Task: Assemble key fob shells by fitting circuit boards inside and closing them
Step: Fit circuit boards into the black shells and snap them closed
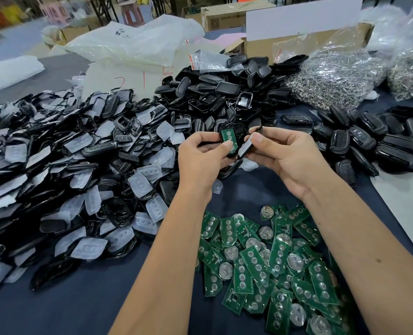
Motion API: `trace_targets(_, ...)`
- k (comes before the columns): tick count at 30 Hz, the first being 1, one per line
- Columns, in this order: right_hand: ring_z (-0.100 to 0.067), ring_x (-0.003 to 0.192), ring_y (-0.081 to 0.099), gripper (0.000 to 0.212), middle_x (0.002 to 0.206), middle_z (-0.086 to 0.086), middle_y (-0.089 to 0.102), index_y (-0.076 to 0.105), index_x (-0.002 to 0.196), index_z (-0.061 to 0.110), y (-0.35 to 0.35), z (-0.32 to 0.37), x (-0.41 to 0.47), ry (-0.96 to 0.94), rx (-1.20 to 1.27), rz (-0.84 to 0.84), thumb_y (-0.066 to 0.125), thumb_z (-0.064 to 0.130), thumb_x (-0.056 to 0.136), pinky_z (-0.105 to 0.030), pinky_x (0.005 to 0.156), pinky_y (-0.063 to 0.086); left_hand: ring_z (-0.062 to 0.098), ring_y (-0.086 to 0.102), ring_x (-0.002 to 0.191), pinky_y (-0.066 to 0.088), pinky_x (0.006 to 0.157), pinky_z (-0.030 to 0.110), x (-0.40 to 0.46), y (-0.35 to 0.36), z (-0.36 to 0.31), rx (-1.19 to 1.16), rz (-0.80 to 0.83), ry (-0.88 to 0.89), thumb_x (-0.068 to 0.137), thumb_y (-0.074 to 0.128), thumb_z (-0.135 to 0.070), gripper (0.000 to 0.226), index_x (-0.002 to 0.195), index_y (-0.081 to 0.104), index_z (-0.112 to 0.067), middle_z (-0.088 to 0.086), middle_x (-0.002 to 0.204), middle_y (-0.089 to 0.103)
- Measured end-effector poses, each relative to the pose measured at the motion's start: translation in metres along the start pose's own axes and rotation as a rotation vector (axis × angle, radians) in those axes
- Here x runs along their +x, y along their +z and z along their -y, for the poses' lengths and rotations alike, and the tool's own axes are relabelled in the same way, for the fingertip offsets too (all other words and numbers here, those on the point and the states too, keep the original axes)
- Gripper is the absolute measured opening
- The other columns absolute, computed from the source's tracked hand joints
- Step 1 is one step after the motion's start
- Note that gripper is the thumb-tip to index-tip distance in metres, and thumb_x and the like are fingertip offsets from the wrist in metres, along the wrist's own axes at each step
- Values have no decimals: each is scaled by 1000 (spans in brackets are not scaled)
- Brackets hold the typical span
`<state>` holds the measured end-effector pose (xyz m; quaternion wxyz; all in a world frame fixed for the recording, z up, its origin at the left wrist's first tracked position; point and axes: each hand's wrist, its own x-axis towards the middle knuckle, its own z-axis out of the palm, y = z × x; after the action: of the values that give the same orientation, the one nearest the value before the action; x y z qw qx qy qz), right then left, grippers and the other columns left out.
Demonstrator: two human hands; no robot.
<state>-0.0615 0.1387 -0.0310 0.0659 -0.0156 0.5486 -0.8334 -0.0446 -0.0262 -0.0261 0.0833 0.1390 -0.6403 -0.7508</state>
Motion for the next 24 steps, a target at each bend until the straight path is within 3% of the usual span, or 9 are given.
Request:
trace_targets(7, -24, 81, 78, 36, 93, -18, 79, 80, 94, 6, -1, -4, 1, -34, -99, -124, 88, 22, 62, -31, 73, 64, 11, 77, 81, 64, 79, 43, -6, 7, 11, 355, 69, 330, 83, 84, -6, 14, 86, 77, -19, -4, 80, 79)
trace_targets(13, -20, 74, 78, 17, 82, -11, 80, 81, 88, 11, -3, -6, 1, -58, -161, -196, 91, 12, 74, -28, 68, 63, 0, 72, 81, 60, 80, 25, -9, 13, 13, 505, 139, 427, 92, 74, -7, 16, 105, 82, -13, -7, 90, 79)
trace_targets(16, -20, 76, 79, 12, 82, -8, 80, 82, 79, 17, -3, -6, 1, -73, -205, -207, 93, 14, 74, -27, 67, 63, -2, 73, 85, 59, 83, 19, -10, 14, 13, 545, 155, 441, 88, 78, -7, 19, 106, 82, -13, -7, 93, 79)
trace_targets(20, -19, 80, 80, 16, 82, -5, 81, 82, 82, 20, -3, -9, 1, -97, -296, -238, 95, 22, 73, -25, 64, 62, -1, 73, 84, 60, 83, 22, -10, 13, 13, 571, 170, 424, 78, 88, -10, 27, 103, 82, -16, -8, 91, 79)
trace_targets(24, -21, 80, 80, 24, 82, -4, 80, 83, 88, 19, -5, -12, 3, -115, -388, -255, 96, 31, 71, -34, 69, 65, 0, 72, 79, 59, 78, 19, -8, 12, 14, 585, 174, 423, 74, 90, -8, 27, 98, 81, -19, -10, 86, 78)
